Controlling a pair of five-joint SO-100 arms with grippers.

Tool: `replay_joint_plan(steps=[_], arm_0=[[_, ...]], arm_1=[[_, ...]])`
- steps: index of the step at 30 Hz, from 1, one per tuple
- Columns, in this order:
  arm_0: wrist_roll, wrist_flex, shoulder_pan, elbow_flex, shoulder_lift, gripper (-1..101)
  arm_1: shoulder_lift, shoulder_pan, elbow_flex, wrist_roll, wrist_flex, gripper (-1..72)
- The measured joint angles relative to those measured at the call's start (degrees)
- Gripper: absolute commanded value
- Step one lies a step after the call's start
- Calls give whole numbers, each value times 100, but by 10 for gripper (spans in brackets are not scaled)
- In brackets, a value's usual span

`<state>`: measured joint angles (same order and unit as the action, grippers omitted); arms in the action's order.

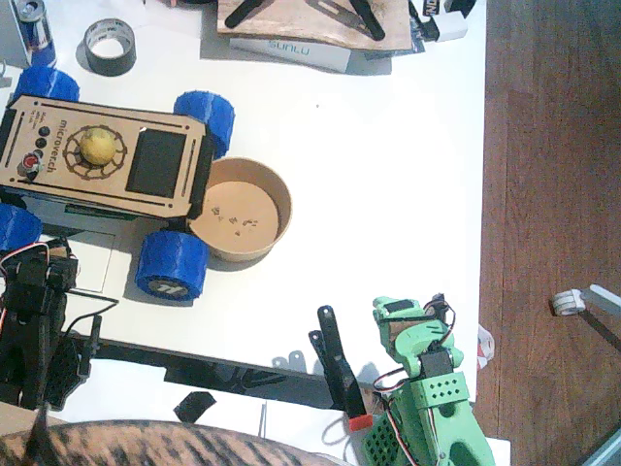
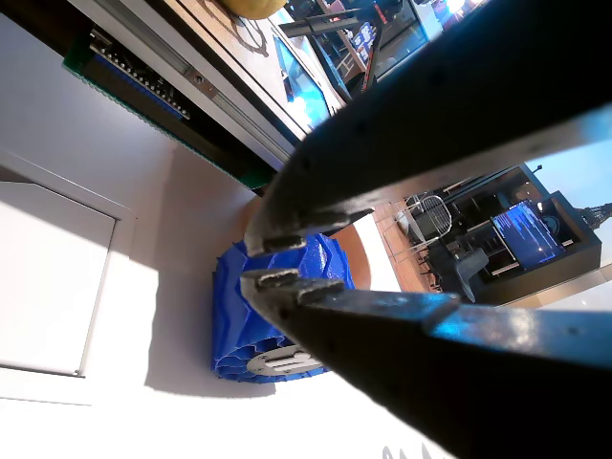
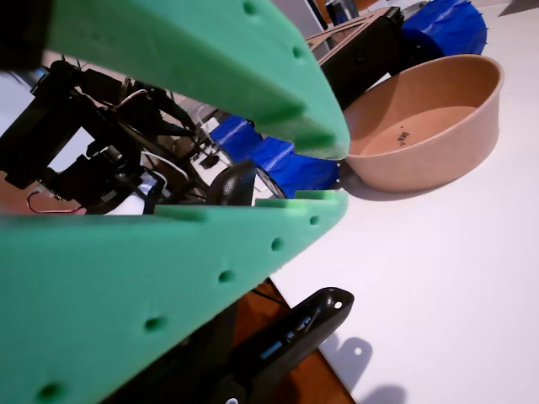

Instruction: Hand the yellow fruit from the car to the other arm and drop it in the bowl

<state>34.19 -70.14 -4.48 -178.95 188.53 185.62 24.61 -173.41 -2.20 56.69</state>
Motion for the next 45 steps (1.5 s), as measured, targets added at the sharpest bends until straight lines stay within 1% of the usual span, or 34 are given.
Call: replay_joint_plan(steps=[2,5,45], arm_0=[[0,0,0,0,0,8],[0,0,0,0,0,8],[0,0,0,0,0,9]], arm_1=[[9,-9,176,0,149,0],[0,-202,237,0,158,0],[18,-220,237,0,176,0]])
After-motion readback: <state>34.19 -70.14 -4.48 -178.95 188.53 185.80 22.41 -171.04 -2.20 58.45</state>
